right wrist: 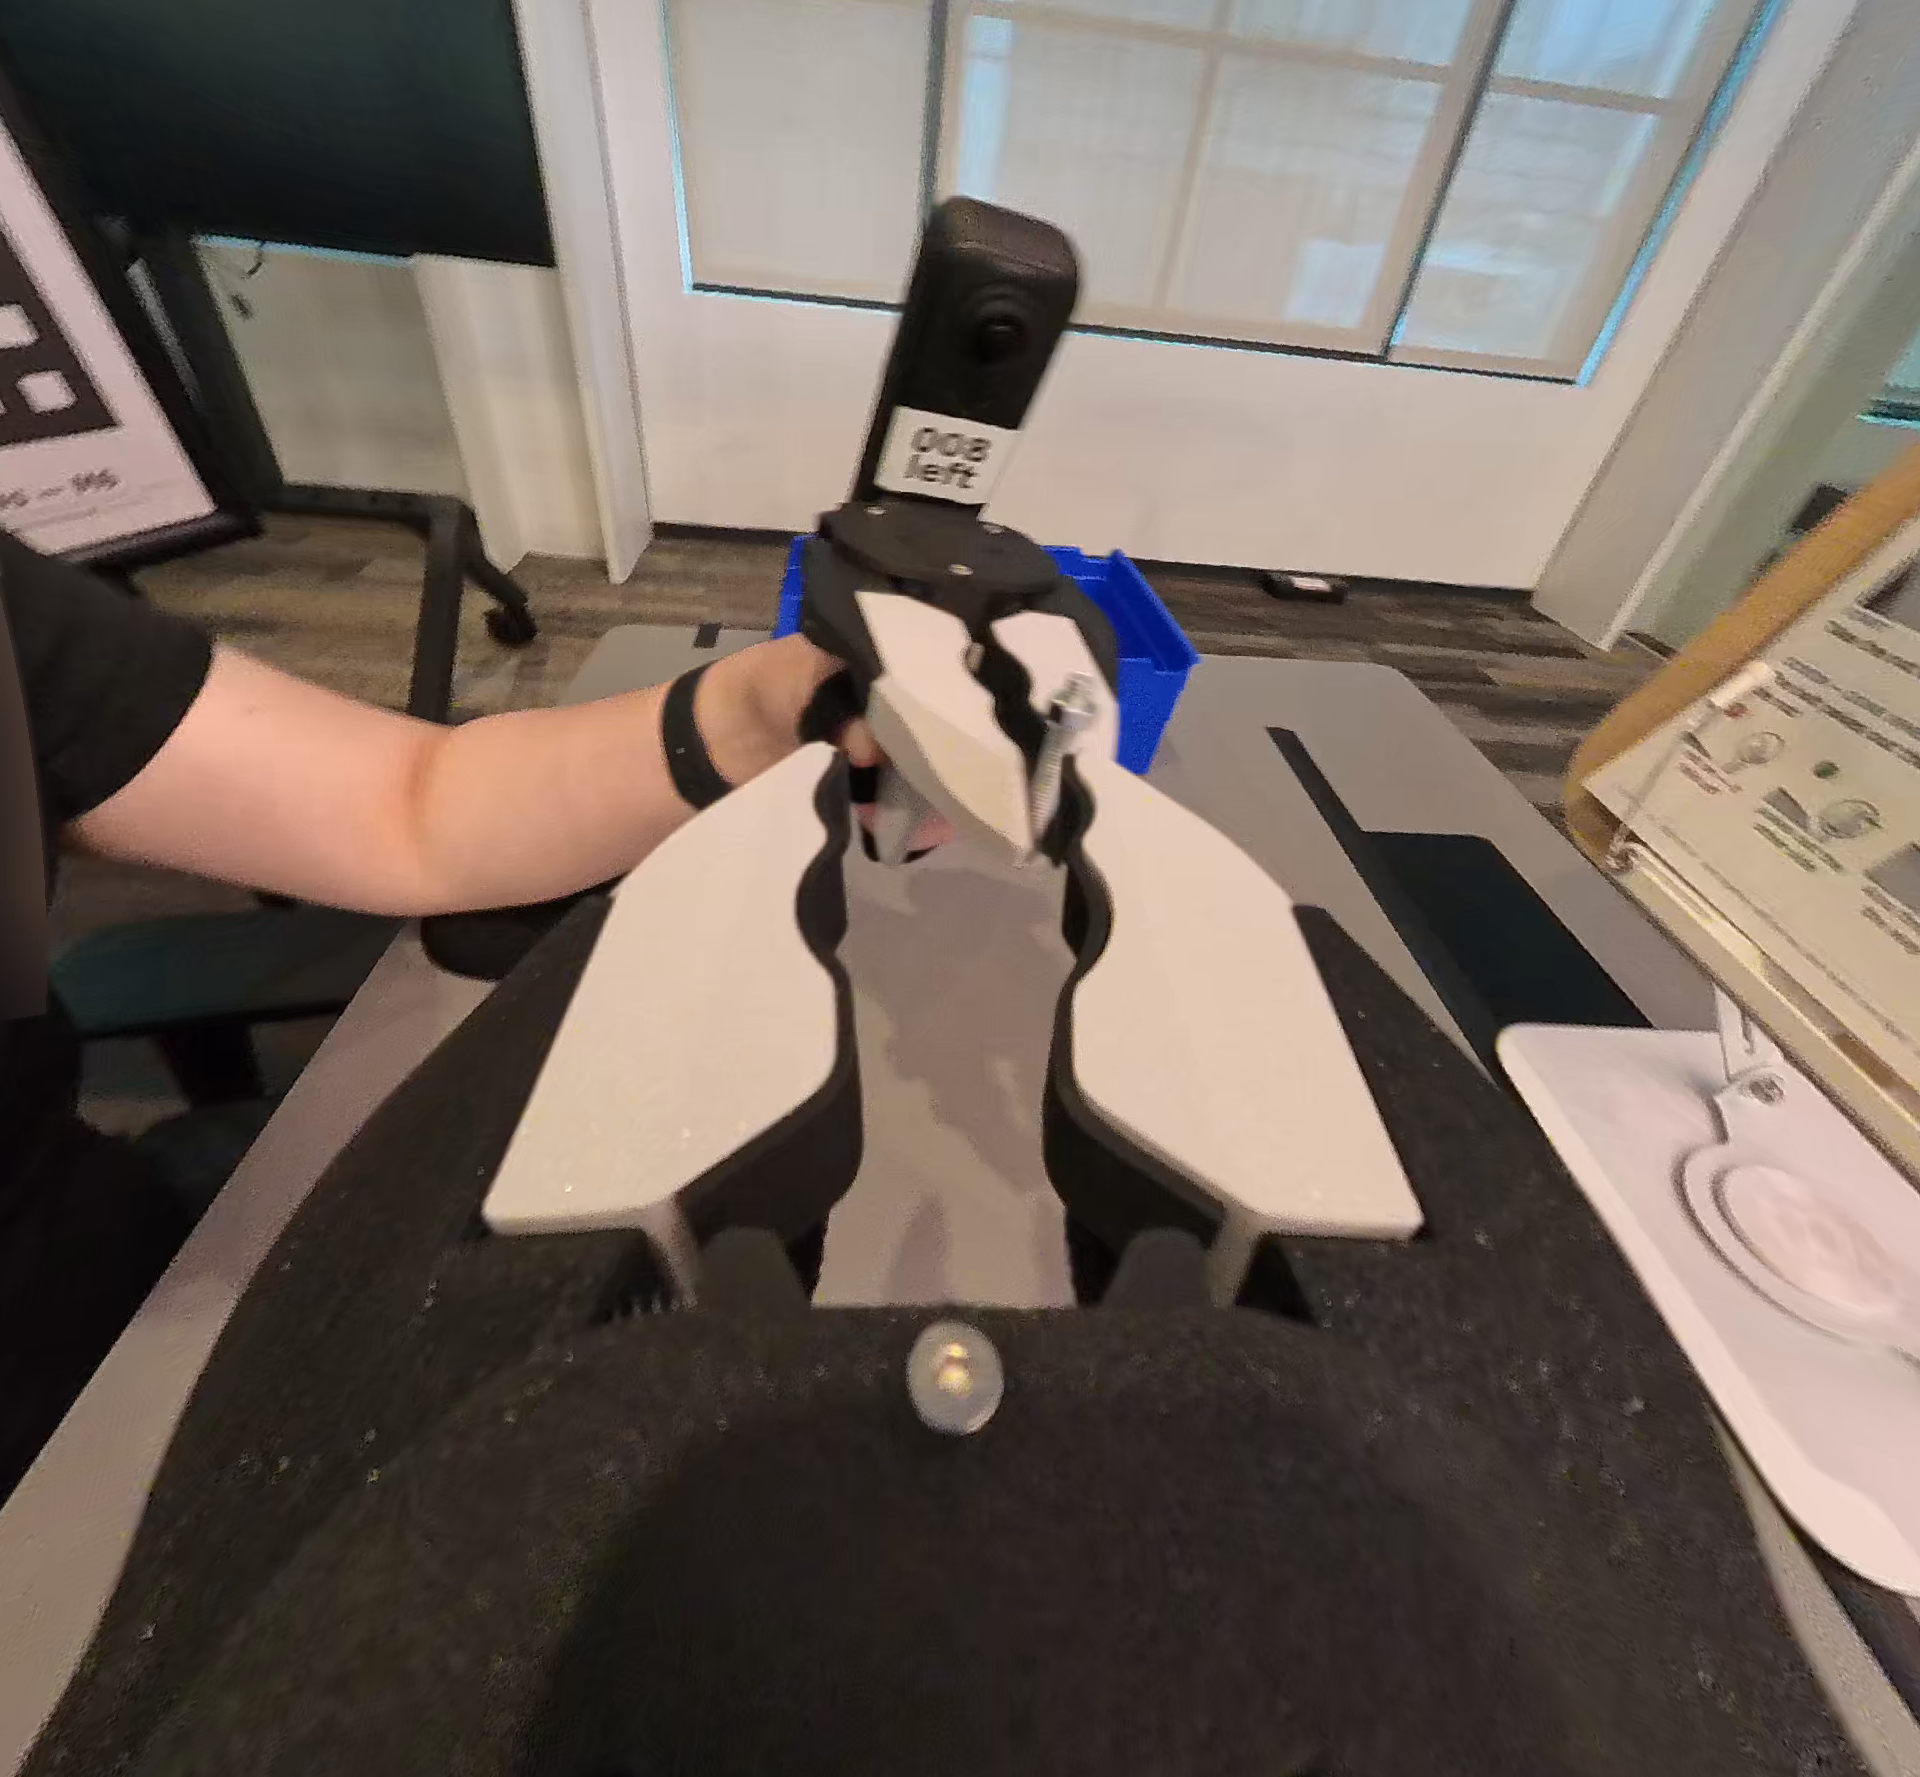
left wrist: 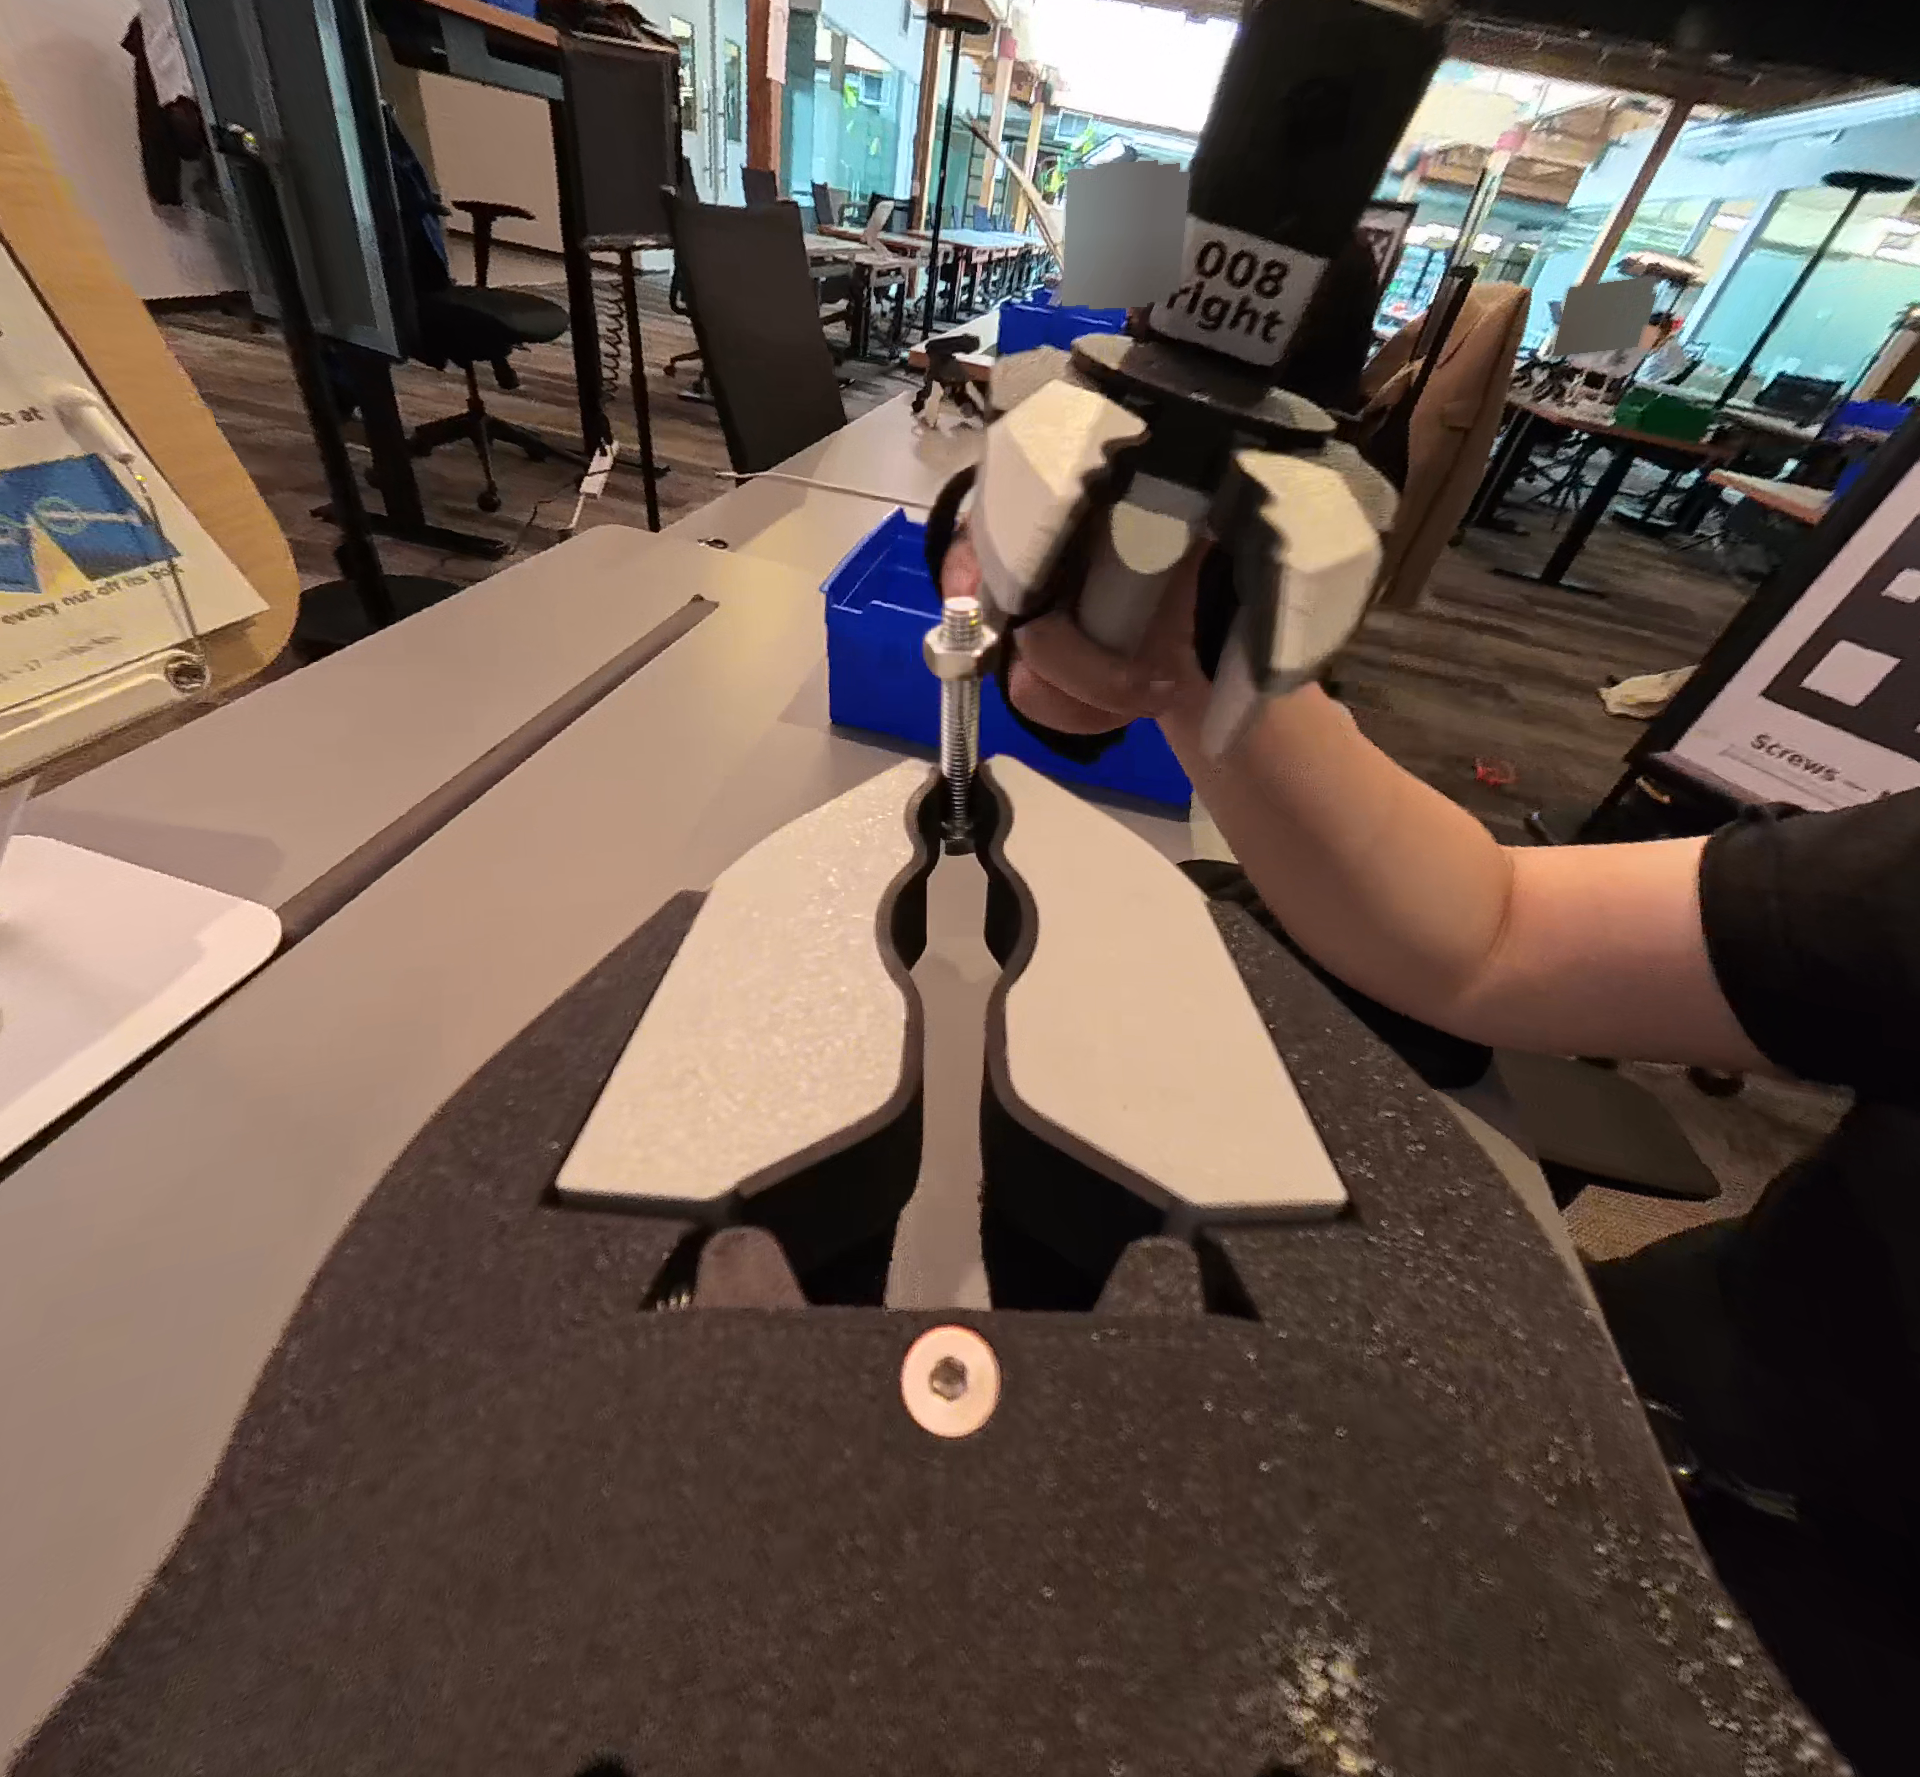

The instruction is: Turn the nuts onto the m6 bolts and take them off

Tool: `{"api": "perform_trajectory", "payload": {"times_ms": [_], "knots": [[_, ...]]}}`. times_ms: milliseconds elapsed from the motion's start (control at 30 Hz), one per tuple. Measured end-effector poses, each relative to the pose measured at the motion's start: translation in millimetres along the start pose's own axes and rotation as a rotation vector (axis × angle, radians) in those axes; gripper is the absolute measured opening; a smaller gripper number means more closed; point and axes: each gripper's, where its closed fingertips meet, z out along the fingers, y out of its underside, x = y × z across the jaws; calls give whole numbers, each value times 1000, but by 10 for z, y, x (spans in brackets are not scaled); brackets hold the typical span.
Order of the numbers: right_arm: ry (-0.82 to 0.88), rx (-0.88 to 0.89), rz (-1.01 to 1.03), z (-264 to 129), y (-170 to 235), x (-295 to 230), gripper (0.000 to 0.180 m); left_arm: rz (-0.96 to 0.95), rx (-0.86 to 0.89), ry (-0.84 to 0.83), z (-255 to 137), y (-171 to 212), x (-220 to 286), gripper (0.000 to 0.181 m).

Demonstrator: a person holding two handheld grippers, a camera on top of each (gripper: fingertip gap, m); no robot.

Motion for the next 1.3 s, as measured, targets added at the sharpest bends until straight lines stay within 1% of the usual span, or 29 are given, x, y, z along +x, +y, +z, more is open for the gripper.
{"api": "perform_trajectory", "payload": {"times_ms": [133, 233, 300, 433, 633, 733, 1000, 1067, 1167, 1233, 1300], "knots": [[30, 12, 125, 35, 76, 163, 26, 14, -16, 15, 30, 18, 55, 5], [-22, 54, 198, 75, 78, 157, 20, 17, -22, 20, 54, 29, 77, 5], [-44, 64, 222, 95, 83, 146, 20, 16, -23, 21, 52, 30, 75, 5], [-49, 54, 218, 133, 114, 137, 13, 11, -17, 23, 40, 19, 73, 5], [-69, 48, 226, 191, 144, 104, 10, 16, -24, 28, 49, 30, 88, 5], [-67, 56, 233, 198, 144, 116, 5, 15, -24, 31, 49, 31, 92, 5], [-73, 78, 249, 191, 158, 159, 5, 3, -19, 24, 57, 38, 71, 5], [-57, 94, 256, 174, 153, 203, 5, -8, -21, 14, 59, 47, 50, 25], [-59, 106, 271, 106, 134, 232, 5, -15, -26, -11, 48, 54, 1, 44], [-40, 108, 265, 10, 84, 258, 5, -19, -17, -20, 14, 33, -25, 46], [14, 92, 255, -164, -17, 291, 5, -22, -13, -21, -39, 13, -39, 44]]}}
